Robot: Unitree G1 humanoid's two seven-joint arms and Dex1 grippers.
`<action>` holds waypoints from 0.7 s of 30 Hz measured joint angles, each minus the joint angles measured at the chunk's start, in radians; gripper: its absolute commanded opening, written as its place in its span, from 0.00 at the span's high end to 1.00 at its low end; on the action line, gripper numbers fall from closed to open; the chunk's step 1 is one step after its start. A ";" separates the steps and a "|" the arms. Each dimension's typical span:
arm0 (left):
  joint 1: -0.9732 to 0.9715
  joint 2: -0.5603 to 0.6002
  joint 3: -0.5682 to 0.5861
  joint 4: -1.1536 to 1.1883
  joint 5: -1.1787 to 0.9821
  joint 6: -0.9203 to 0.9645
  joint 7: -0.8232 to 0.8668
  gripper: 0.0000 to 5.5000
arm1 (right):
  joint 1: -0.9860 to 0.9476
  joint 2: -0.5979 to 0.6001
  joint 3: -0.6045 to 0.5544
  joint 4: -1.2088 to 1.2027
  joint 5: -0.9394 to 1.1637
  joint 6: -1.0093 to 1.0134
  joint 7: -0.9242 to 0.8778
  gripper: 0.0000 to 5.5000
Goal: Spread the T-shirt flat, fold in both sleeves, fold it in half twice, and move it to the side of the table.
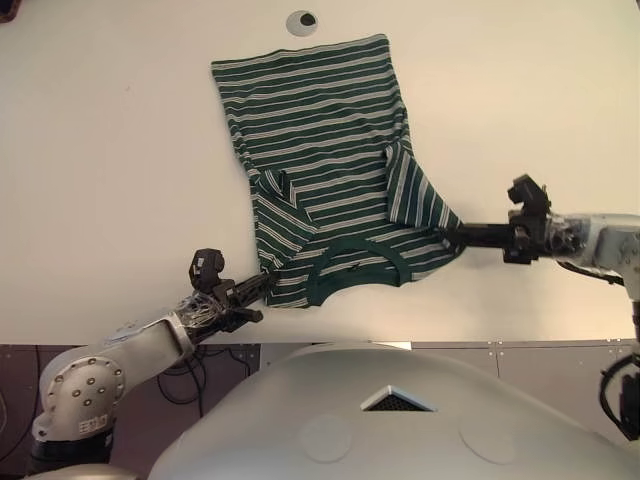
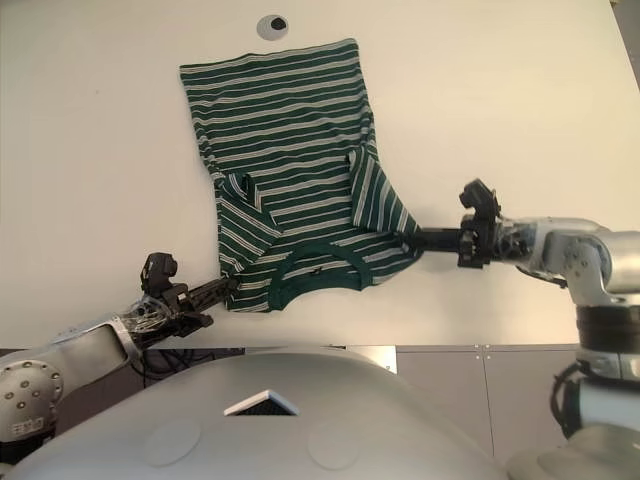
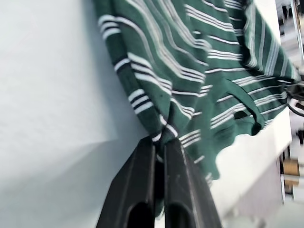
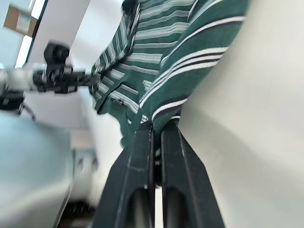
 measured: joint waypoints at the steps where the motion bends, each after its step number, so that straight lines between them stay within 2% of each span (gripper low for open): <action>1: 0.046 0.028 0.011 -0.036 0.000 0.004 -0.052 1.00 | 0.068 -0.034 -0.026 -0.038 0.009 0.000 0.033 1.00; 5: 0.174 0.095 0.098 -0.110 -0.006 0.001 -0.225 1.00 | 0.206 -0.075 -0.131 -0.169 0.101 0.029 0.071 1.00; 8: 0.145 0.112 0.108 -0.106 -0.021 -0.001 -0.239 1.00 | 0.190 -0.071 -0.162 -0.205 0.167 0.070 0.042 1.00; 10: 0.044 0.129 0.107 -0.078 -0.070 -0.011 -0.196 1.00 | 0.127 -0.063 -0.165 -0.191 0.198 0.092 0.004 1.00; 16: -0.357 0.145 0.005 0.124 -0.172 -0.008 -0.035 1.00 | -0.260 0.137 -0.177 0.069 0.254 0.205 -0.245 1.00; 19: -0.611 0.129 -0.089 0.283 -0.107 0.025 -0.024 1.00 | -0.444 0.251 -0.176 0.213 0.220 0.217 -0.394 1.00; 21: -0.786 0.091 -0.173 0.432 0.015 0.035 -0.056 1.00 | -0.578 0.321 -0.145 0.331 0.129 0.162 -0.489 1.00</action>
